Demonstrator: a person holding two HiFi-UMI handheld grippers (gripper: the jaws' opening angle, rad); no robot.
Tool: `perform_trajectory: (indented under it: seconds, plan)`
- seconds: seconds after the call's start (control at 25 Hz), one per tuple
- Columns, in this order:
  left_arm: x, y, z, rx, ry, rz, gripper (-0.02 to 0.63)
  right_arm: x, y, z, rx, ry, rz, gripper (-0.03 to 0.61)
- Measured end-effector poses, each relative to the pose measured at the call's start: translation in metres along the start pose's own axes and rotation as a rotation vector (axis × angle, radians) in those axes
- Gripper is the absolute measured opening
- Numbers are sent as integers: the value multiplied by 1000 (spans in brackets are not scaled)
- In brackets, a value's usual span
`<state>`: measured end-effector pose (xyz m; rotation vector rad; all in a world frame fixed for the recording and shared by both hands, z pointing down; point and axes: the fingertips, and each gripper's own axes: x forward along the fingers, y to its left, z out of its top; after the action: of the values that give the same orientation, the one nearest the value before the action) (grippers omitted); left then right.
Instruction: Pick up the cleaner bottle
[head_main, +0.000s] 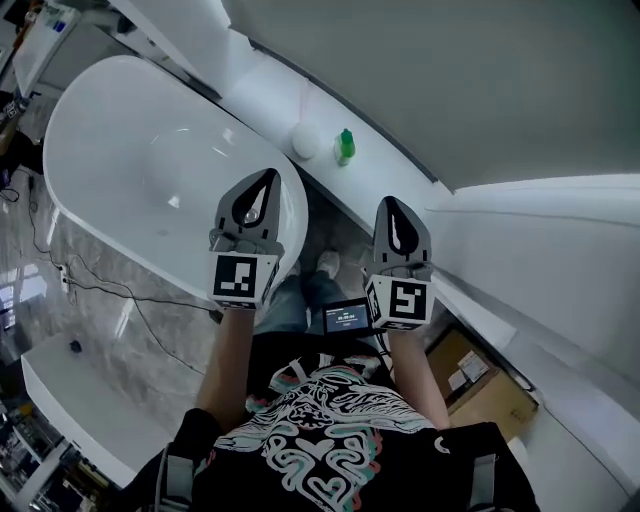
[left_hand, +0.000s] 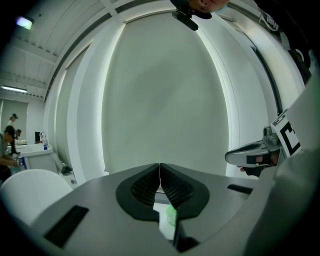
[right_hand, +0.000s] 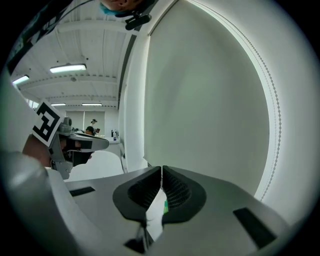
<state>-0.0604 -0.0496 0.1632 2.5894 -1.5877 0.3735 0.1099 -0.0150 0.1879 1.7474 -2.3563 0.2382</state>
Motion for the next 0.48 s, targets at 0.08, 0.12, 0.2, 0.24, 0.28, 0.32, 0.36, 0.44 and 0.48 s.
perform_trajectory:
  seconds: [0.08, 0.12, 0.2, 0.24, 0.28, 0.32, 0.36, 0.44, 0.48]
  plan:
    - [5, 5, -4, -18, -12, 7, 18, 6, -1, -5, 4, 8, -3, 31]
    - [7, 7, -8, -27, -15, 6, 17, 8, -1, -8, 6, 11, -6, 31]
    - [10, 7, -17, -27, 3, -3, 18, 12, 0, -13, 4, 18, -11, 31]
    - [11, 6, -20, -28, 11, -9, 18, 13, 0, -15, 1, 21, -14, 31]
    - [11, 5, -24, -30, 16, -16, 18, 14, 1, -17, -1, 23, -17, 31]
    - [12, 3, -27, -32, 18, -24, 18, 14, 1, -19, -7, 25, -21, 31]
    - [13, 1, -31, -34, 19, -30, 18, 14, 0, -21, -15, 27, -26, 31]
    - [19, 0, -42, -39, 23, -39, 17, 18, -3, -29, -30, 34, -38, 31]
    - [23, 0, -48, -40, 27, -44, 18, 22, -6, -34, -28, 38, -46, 31]
